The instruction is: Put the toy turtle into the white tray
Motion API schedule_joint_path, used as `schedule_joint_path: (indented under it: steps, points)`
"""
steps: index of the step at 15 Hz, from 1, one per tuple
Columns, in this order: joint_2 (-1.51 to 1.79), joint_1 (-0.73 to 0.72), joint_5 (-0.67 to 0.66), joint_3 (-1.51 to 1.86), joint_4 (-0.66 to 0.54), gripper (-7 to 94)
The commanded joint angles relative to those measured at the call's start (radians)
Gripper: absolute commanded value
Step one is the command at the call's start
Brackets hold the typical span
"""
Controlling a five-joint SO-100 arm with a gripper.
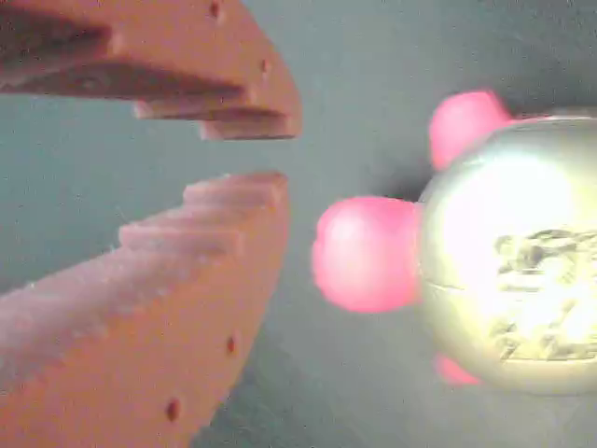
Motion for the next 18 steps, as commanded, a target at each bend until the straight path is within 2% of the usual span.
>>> schedule_joint_path:
  steps: [1,3,5,6,9,10,18]
  points:
    - [0.018,-0.02,-0.046,-0.034,0.018,18]
    - [0.014,-0.035,-0.048,-0.043,0.034,35]
    - [0.018,-0.063,-0.078,-0.034,0.049,47]
    - [0.021,-0.078,-0.089,-0.026,0.049,51]
    - [-0.009,-0.103,-0.089,-0.051,0.043,52]
    - [-0.026,-0.103,-0.091,-0.058,0.043,62]
    - [-0.296,-0.097,-0.072,-0.095,-0.041,62]
